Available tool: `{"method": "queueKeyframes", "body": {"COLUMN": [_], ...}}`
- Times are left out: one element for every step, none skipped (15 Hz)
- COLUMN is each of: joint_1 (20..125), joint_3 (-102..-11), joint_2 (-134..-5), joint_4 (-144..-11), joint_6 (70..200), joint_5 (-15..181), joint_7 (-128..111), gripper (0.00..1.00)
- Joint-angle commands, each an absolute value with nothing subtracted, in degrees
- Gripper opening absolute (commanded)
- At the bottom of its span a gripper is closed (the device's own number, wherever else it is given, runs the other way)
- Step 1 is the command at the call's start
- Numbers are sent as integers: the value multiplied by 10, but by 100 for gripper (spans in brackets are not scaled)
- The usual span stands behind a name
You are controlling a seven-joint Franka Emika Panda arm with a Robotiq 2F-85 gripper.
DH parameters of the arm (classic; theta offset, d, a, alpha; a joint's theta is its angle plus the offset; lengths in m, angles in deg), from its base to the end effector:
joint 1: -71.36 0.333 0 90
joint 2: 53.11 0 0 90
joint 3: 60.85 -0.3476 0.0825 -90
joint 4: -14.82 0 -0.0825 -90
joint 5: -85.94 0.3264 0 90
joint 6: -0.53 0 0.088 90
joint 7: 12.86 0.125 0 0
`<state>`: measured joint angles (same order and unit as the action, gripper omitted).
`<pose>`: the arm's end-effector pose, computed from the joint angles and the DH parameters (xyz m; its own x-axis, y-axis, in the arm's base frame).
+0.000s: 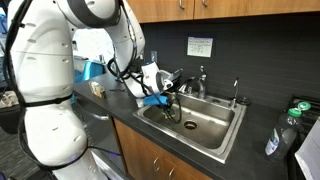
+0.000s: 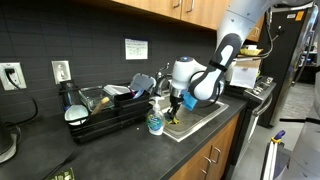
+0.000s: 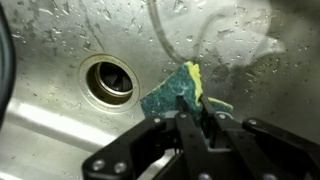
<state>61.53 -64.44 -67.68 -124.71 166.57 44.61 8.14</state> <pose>0.4848 -0.0165 0.2818 0.9536 0.2219 0.2036 0.1767 -0.9597 0.2184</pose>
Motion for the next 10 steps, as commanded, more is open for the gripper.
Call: {"method": "queueKeyframes", "body": {"joint_1": [629,633,637,641,643,645,648,650,651,651], "joint_3": [-648,-650,-651,-653,-654,-656,-657,-658,-657,-656], "joint_2": [-723,-732,-741,-750,-757,-765,-770,-776,-779,-779], "joint_4": [-1204,-1196,-1188,-1182,-1176,-1171,-1167,-1164,-1165,-1165], "joint_6": [1666,1664,1663,1661,1660,1661,1661,1661,1661,1660], "joint_5": [447,449,451,454,456,459,459,462,464,466], "joint_7": [90,91,91,93,94,97,100,101,104,106], "gripper": [4,4,4,4,4,4,4,4,4,4]}}
